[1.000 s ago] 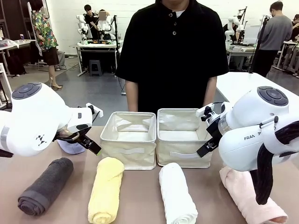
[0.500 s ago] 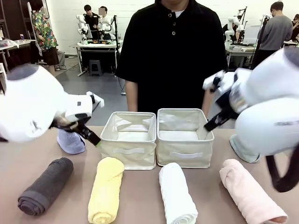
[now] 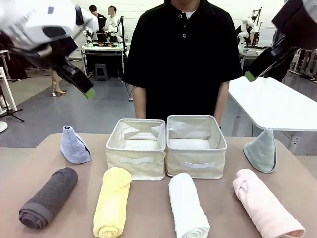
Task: Sort the towels based on their folding style.
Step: Pick up one triangle-folded towel and place it in the left Fabric basket.
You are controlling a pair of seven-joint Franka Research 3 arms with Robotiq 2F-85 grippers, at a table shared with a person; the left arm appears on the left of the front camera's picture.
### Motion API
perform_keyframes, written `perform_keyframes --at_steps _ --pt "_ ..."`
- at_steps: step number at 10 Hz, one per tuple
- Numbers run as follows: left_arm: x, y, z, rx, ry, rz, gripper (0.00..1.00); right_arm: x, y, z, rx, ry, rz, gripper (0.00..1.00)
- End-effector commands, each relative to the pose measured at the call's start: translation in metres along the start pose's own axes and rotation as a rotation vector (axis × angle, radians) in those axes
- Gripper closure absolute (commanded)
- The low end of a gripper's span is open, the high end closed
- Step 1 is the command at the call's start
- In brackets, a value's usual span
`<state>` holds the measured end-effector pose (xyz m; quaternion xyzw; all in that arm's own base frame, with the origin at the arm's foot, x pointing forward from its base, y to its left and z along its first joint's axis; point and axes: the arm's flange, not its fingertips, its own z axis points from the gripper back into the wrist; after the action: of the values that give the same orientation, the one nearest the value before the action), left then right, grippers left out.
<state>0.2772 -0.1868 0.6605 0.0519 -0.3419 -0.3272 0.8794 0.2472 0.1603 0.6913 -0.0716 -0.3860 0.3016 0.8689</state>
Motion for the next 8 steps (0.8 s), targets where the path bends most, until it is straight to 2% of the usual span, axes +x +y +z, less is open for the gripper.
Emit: perform_keyframes --at_steps 1,2,3,8 --pt "-0.009 -0.001 0.009 0.065 -0.061 0.024 0.00 -0.001 -0.004 0.004 -0.003 -0.021 -0.009 0.00" --pt "-0.016 0.000 0.013 0.043 -0.103 0.020 0.00 -0.001 -0.004 0.004 -0.003 -0.021 -0.009 0.00" --pt "0.000 0.001 0.015 0.016 -0.034 0.005 0.00 -0.001 -0.004 0.004 -0.003 -0.021 -0.009 0.00" --pt "0.000 0.001 0.015 0.016 -0.034 0.005 0.00 -0.001 -0.004 0.004 -0.003 -0.021 -0.009 0.00"
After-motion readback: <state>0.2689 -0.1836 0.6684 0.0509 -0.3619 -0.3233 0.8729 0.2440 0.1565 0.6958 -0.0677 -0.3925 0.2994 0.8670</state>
